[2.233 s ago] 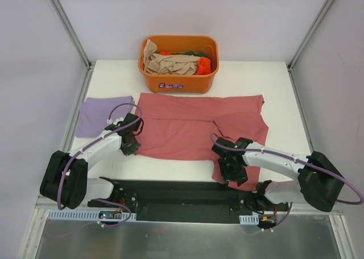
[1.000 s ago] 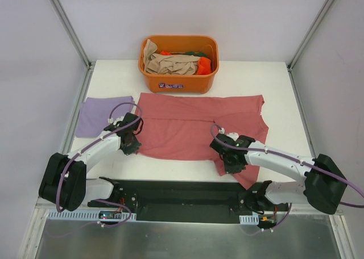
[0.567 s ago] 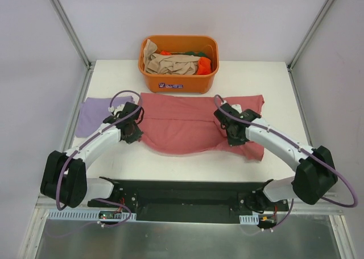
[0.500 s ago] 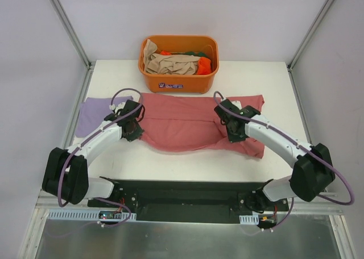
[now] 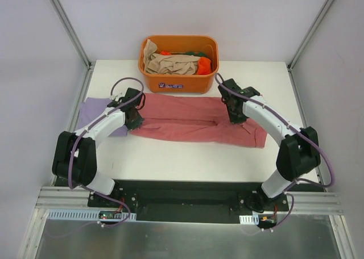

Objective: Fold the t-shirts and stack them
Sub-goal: Fold the other side of the tshirt into a rectangle

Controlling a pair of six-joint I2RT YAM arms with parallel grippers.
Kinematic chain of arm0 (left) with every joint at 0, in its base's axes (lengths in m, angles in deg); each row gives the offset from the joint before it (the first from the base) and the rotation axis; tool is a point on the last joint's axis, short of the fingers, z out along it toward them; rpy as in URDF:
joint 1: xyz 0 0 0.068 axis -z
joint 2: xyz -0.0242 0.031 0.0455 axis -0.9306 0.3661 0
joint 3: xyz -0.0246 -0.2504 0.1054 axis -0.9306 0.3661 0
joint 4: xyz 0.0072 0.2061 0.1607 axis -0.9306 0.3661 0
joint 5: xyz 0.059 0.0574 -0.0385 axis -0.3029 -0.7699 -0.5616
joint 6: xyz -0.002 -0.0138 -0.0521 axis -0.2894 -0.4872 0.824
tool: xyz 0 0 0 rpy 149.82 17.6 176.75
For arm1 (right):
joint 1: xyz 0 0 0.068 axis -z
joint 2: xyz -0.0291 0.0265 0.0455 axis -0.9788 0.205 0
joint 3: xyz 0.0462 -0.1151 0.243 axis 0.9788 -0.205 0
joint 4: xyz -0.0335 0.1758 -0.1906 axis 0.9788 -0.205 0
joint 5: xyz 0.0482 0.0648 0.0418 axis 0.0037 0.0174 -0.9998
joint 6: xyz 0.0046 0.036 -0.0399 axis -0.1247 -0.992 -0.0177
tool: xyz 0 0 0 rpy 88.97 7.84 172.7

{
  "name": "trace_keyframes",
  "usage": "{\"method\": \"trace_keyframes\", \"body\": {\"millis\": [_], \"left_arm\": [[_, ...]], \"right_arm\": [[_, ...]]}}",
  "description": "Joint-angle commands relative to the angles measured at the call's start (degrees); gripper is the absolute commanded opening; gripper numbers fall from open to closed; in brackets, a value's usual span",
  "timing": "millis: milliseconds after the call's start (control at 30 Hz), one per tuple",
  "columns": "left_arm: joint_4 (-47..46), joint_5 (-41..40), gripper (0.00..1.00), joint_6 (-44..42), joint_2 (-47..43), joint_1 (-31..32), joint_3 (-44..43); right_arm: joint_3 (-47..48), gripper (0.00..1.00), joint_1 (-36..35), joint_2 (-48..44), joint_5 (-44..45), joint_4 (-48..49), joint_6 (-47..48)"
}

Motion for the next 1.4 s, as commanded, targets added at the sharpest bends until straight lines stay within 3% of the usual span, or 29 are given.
{"method": "trace_keyframes", "body": {"millis": [0,533,567,600,667,700,767,867,967,1133,1233,1367], "left_arm": [[0.74,-1.5,0.0,-1.16,2.24,-1.04,-3.82],[1.35,-4.22,0.01,-0.63,11.2,-2.18,-10.85],[1.61,-4.31,0.1,-0.63,11.55,-2.18,-11.29],[2.05,-4.22,0.29,-0.72,11.73,-2.18,-11.64],[2.84,-4.4,0.46,-0.72,11.12,-2.18,-12.08],[3.02,-4.49,0.61,-0.63,10.34,-2.18,-12.09],[3.11,-4.4,0.99,-0.63,7.97,-2.1,-11.47],[2.93,-3.08,0.99,-0.81,4.28,-1.4,-10.86],[2.85,-1.59,0.99,-1.68,2.16,0.36,-10.77],[1.18,2.97,0.99,-3.27,3.03,3.61,-11.38],[-2.68,7.88,0.99,-4.67,5.74,5.98,-11.03],[-3.39,9.14,0.99,-6.7,11.98,6.6,-12.79]], "right_arm": [[5.54,0.0,1.42,3.41,-1.23,0.45,3.23],[20.13,0.06,6.34,20.2,-0.27,-1.75,3.93],[21.45,0.1,6.51,21.17,-0.1,-2.36,3.93],[22.59,0.16,6.78,22.13,0.16,-2.71,3.85],[24.62,0.33,7.22,23.37,0.78,-3.59,3.67],[25.32,0.5,7.48,23.2,1.13,-3.6,3.23],[24.89,0.66,8.09,21.71,2.53,-3.6,1.13],[18.94,0.96,8.8,15.84,2.98,-0.62,-1.16],[8.84,0.96,9.94,8.11,-0.6,4.64,-3.97],[-5.94,0.96,13.28,-1.49,-24.13,17.2,-6.34],[-9.82,0.96,13.63,0.07,-34.61,22.85,-8.02],[-8.69,0.96,13.55,5.69,-36.49,27.68,-7.59]]}}
